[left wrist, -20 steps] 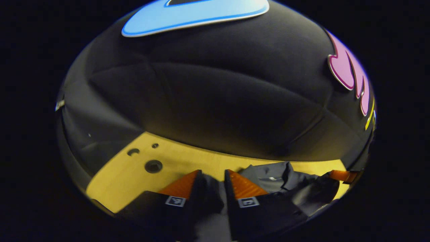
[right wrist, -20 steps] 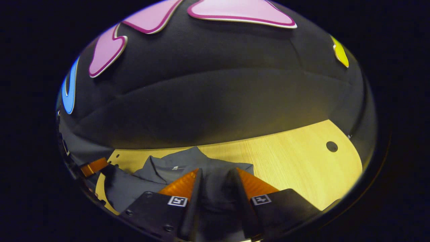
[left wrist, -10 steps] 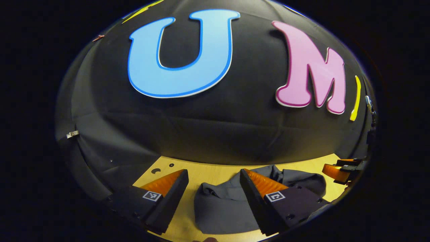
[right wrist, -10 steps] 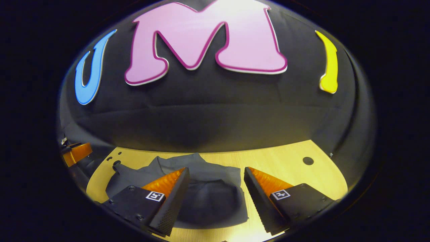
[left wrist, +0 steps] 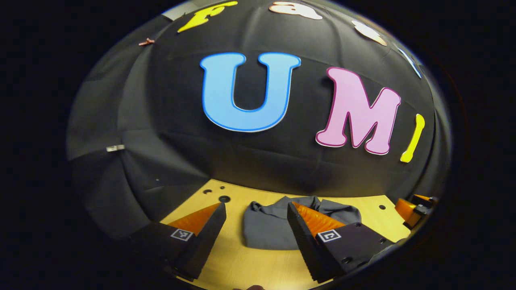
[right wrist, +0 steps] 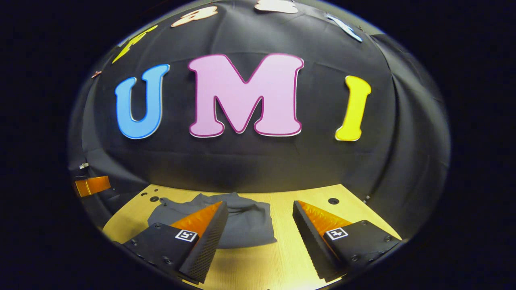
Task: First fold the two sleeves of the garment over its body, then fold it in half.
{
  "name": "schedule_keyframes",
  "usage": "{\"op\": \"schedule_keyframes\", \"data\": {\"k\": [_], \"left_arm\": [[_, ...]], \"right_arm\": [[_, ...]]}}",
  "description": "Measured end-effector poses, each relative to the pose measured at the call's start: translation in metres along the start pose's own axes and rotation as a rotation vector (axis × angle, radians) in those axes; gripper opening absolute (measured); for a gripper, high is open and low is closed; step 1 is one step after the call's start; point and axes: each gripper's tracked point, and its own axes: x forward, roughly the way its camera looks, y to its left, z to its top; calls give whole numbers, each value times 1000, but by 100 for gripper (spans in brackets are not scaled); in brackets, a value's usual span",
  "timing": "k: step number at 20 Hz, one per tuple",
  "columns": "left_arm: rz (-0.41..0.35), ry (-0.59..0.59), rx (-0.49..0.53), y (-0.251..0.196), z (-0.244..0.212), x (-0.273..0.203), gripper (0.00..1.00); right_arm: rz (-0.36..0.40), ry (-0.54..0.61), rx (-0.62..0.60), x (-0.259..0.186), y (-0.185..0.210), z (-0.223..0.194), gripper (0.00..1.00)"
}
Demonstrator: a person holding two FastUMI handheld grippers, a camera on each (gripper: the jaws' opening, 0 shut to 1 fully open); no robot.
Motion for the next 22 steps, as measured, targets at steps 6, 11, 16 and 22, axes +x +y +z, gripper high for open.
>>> {"op": "schedule_keyframes", "data": {"k": [6,11,16,22], "left_arm": [[-47,-16,52,10,-27,-91,96],[-114,-3,39,7,-44,-127,96],[-157,1,62,-7,-43,-126,96],[-222,32,118,-23,-66,-128,96]], "right_arm": [[-3,-44,25,-89,-2,2,99],[-38,41,48,-132,-8,-37,99],[-28,66,47,-155,0,-48,99],[-44,81,56,-164,0,-59,99]]}}
